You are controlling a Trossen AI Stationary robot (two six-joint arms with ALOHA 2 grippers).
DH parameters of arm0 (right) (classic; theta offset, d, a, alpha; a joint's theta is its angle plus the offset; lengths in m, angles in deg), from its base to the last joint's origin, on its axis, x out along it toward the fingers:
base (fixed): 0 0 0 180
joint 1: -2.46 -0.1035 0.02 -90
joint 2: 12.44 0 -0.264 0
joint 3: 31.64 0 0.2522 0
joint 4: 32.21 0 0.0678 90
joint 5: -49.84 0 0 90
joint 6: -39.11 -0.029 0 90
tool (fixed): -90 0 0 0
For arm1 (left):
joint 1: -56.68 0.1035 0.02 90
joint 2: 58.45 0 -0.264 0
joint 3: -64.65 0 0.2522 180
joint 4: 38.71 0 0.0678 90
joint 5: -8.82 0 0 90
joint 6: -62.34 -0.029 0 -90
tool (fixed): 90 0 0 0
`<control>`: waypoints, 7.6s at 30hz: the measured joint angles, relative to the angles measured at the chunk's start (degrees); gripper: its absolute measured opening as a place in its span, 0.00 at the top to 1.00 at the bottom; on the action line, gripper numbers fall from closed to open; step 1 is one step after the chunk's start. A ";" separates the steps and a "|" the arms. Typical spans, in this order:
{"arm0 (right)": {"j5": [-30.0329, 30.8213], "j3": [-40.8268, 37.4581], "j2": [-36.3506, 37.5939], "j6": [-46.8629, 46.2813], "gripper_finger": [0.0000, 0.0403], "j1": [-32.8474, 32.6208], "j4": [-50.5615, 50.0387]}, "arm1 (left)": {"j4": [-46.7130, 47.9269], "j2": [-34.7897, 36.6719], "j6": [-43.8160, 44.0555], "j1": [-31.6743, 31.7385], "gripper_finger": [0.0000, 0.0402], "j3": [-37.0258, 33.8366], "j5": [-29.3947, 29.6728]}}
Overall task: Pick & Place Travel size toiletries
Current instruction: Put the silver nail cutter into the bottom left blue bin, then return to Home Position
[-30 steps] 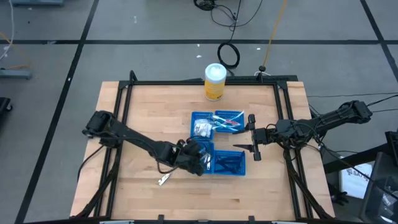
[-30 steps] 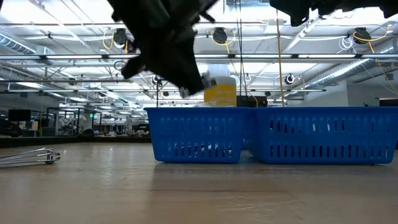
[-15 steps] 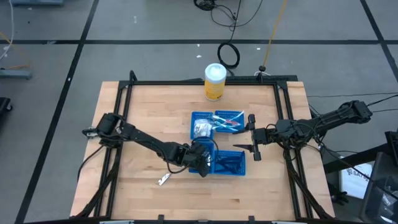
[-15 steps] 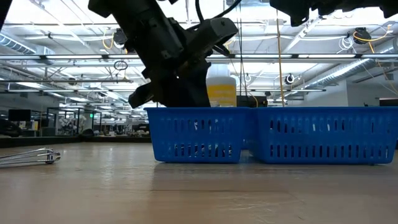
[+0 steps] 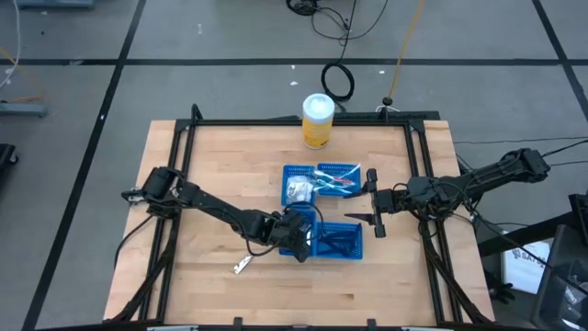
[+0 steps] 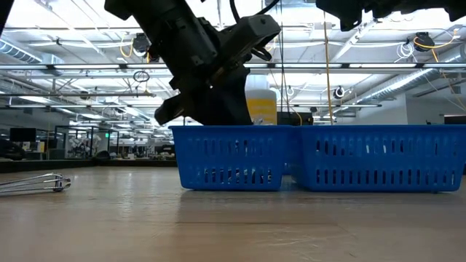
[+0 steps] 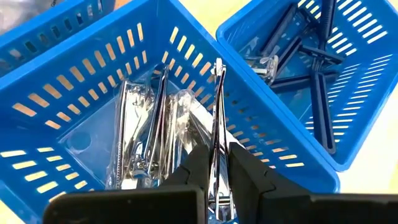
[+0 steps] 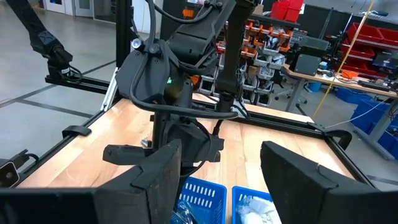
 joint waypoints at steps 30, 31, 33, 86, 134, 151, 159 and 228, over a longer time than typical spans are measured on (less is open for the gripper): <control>0.00 0.00 0.00 0.00 0.48 -0.02 -0.28 | 20.03 13.52 3.75 -6.05 0.54 0.02 -4.90; 0.00 0.00 0.00 0.00 0.48 -0.02 -0.33 | 20.99 13.88 5.21 -7.23 0.54 0.02 -4.81; 0.00 0.00 0.01 0.01 0.48 0.00 -0.44 | 22.69 14.12 8.60 -10.12 0.55 0.02 -4.66; 0.01 0.00 0.01 -0.22 0.48 -0.01 -0.24 | 26.60 3.29 23.86 -16.33 0.59 -7.63 -8.74; 0.00 0.00 0.00 -0.02 0.48 -0.02 -0.23 | 11.66 8.42 -8.52 -12.82 0.88 2.09 13.94; 0.00 0.00 0.02 -0.02 0.48 -0.01 -0.26 | -0.79 7.92 -15.69 -2.29 0.85 0.42 11.56; 0.00 0.00 0.02 0.00 0.48 0.00 -0.26 | -0.60 7.92 -10.59 -1.33 0.90 -2.19 11.45; 0.00 0.00 0.00 -0.15 0.48 -0.02 -1.05 | -28.56 49.15 -38.93 -0.14 0.51 -42.93 0.08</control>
